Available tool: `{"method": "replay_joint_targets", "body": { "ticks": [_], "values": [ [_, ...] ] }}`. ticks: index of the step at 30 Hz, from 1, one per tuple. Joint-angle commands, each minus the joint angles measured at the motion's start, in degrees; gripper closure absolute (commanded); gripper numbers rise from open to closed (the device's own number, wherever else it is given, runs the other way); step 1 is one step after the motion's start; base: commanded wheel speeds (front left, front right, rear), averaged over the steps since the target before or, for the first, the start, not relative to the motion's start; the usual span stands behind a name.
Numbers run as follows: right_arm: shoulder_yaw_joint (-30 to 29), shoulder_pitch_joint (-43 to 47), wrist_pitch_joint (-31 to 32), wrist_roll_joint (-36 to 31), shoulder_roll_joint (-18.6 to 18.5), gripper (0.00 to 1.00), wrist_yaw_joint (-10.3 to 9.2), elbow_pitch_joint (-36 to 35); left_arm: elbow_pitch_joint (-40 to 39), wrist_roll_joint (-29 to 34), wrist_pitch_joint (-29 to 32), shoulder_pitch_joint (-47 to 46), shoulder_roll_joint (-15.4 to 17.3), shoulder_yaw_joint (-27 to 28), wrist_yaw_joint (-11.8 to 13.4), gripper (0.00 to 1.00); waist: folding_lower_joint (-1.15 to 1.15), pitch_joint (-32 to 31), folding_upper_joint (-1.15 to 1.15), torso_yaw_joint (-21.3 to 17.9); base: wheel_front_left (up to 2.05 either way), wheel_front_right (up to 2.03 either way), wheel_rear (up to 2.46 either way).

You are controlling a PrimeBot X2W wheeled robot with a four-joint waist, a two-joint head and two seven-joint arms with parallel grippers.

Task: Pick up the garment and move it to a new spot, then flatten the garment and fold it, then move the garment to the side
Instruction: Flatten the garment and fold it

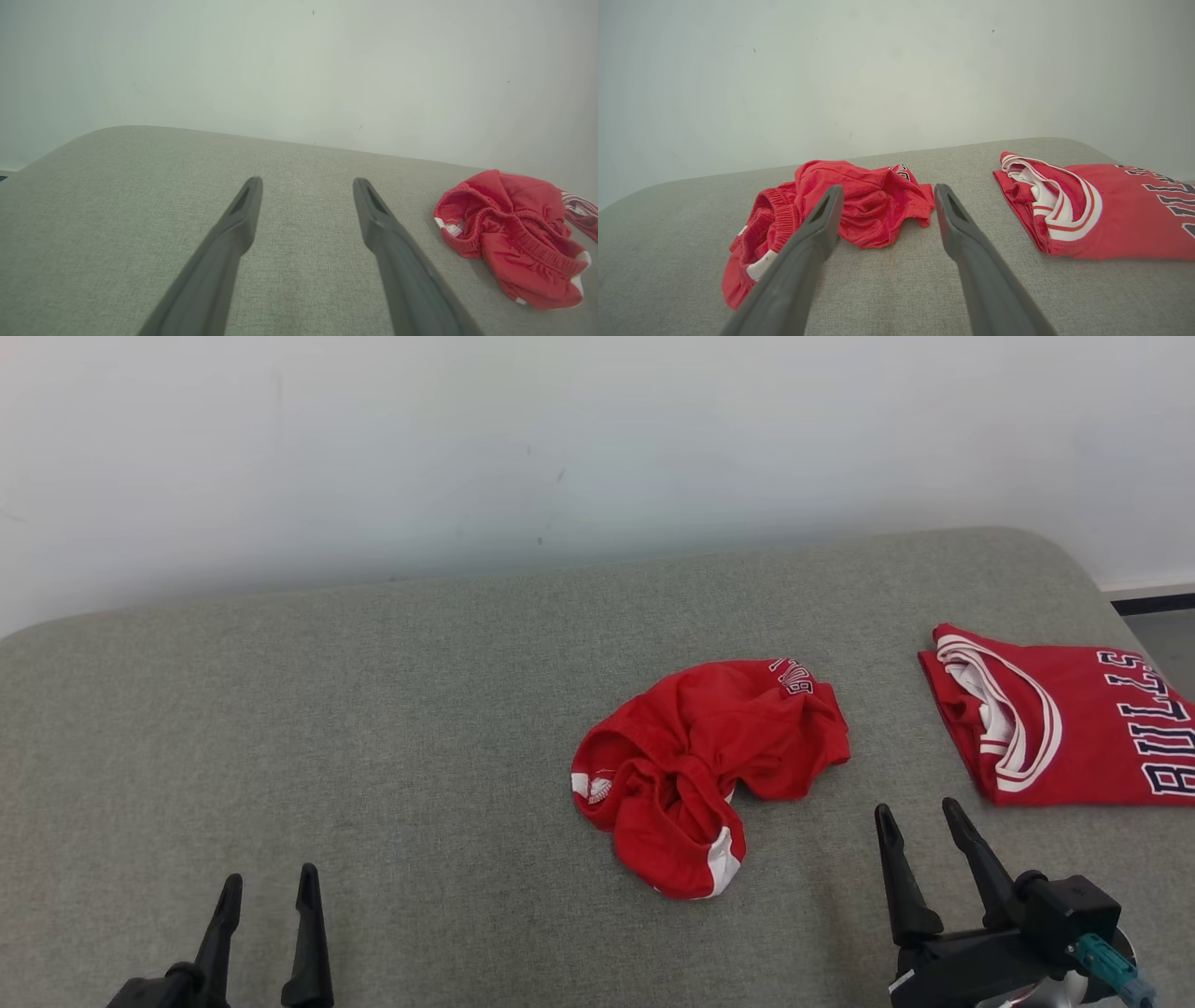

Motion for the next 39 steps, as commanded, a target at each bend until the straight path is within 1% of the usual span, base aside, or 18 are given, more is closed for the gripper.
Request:
{"method": "replay_joint_targets", "body": {
  "ticks": [1, 3, 5, 6, 8, 9, 10, 12, 13, 14, 18, 20, 23, 24, 27, 31, 35, 39],
  "values": [
    [-0.16, 0.26, -0.23, 0.13, 0.11, 0.00, -0.14, -0.21, 0.31, -0.22, -0.09, -0.47, -0.05, -0.21, -0.27, 0.00, 0.00, 0.03, 0.00, 0.04, 0.00, 0.00, 0.00],
    [-0.26, 0.38, -0.23, 0.00, 0.18, 0.00, -0.14, -0.24, 0.59, -0.31, -0.09, -0.61, -0.06, -0.46, -0.32, 0.00, 0.00, 0.10, 0.00, 0.11, 0.00, 0.00, 0.00],
    [-0.28, 0.41, -0.23, -0.11, 0.18, 0.00, -0.14, -0.26, 1.68, -1.79, -0.07, -0.96, -0.07, -1.20, -0.56, 0.00, 0.00, 0.28, 0.00, 0.17, 0.00, 0.00, 0.00],
    [-0.32, 0.31, -0.23, -0.13, 0.15, 0.00, -0.14, -0.30, 2.11, -1.69, -0.07, -1.84, -0.06, -1.96, -0.82, 0.00, 0.00, 0.45, 0.00, 0.19, 0.00, 0.00, 0.00],
    [-0.43, 0.08, -0.24, -0.18, 0.12, 0.00, -0.14, -0.53, 3.73, -4.23, -0.06, -3.99, -0.08, -4.08, -1.09, 0.00, 0.00, 1.03, 0.00, 0.18, 0.00, 0.00, 0.00],
    [-0.47, 0.01, -0.24, -0.21, 0.16, 0.00, -0.14, -0.63, 4.64, -4.03, 0.22, -5.30, -0.08, -5.42, -1.30, 0.00, 0.00, 1.28, 0.00, 0.13, 0.00, 0.00, 0.00],
    [-0.40, -0.04, -0.24, -0.25, 0.19, 0.00, -0.14, -0.70, 5.57, -5.52, 1.19, -7.10, -0.05, -6.80, -1.41, 0.00, 0.00, 1.67, 0.00, 0.01, 0.00, 0.00, 0.00],
    [-0.29, -0.17, -0.24, -0.25, 0.29, 0.00, -0.14, -0.82, 6.89, -5.90, 3.73, -10.91, -0.05, -9.87, -1.91, 0.00, 0.00, 2.32, 0.00, -0.36, 0.00, 0.00, 0.00],
    [-0.18, -0.21, -0.24, -0.22, 0.42, 0.00, -0.14, -0.91, 7.61, -7.45, 5.69, -12.51, -0.05, -11.38, -1.86, 0.00, 0.00, 2.68, 0.00, -0.69, 0.00, 0.00, 0.00],
    [-0.15, -0.24, -0.24, -0.18, 0.51, 0.00, -0.14, -1.01, 8.34, -7.07, 7.87, -14.05, -0.02, -13.06, -2.00, 0.00, 0.00, 3.03, 0.00, -1.02, 0.00, 0.00, 0.00],
    [0.18, -1.09, -0.23, 0.07, 0.94, 0.00, -0.14, -1.03, 10.31, -7.53, 15.79, -20.47, 0.00, -19.15, -2.31, 0.00, 0.00, 4.77, 0.00, -3.43, 0.00, 0.00, 0.00],
    [0.40, -1.60, -0.21, 0.06, 1.28, 0.00, -0.14, -1.08, 11.52, -10.39, 19.16, -22.05, 0.06, -22.41, -2.29, 0.00, 0.00, 5.72, 0.00, -5.05, 0.00, 0.00, 0.00],
    [0.63, -2.23, -0.14, 0.12, 1.45, 0.00, -0.14, -1.18, 13.06, -11.68, 22.64, -24.46, 0.11, -27.95, -2.22, 0.00, 0.00, 7.01, 0.00, -7.86, 0.00, 0.00, 0.00],
    [0.63, -2.23, -0.14, 0.12, 1.45, 0.00, -0.14, -1.18, 13.06, -11.68, 22.64, -24.46, 0.11, -27.95, -2.22, 0.00, 0.00, 7.01, 0.00, -7.86, 0.00, 0.00, 0.00],
    [0.58, -2.82, -0.13, 0.22, 1.46, 0.00, -0.14, -1.32, 14.72, -12.85, 23.83, -25.91, 0.33, -31.10, -2.24, 0.00, 0.00, 8.15, 0.00, -10.64, 0.00, 0.00, 0.00],
    [0.26, -2.87, -0.13, 0.24, 1.95, 0.00, -0.14, -1.50, 17.22, -13.08, 23.71, -27.67, 0.72, -33.50, -2.25, 0.00, 0.00, 9.33, 0.00, -14.66, 0.00, 0.00, 0.00],
    [-0.14, -2.33, -0.13, 0.24, 2.39, 0.00, -0.14, -1.58, 19.29, -10.51, 25.56, -28.64, 2.15, -35.50, -1.96, 0.00, 0.00, 9.56, 0.00, -16.52, 0.00, 0.00, 0.00],
    [-0.27, -1.97, -0.14, 0.19, 2.55, 0.00, -0.14, -1.57, 19.98, -8.16, 27.34, -28.97, 3.90, -37.66, -1.61, 0.00, 0.00, 9.34, 0.00, -17.17, 0.00, 0.00, 0.00]
  ]
}}
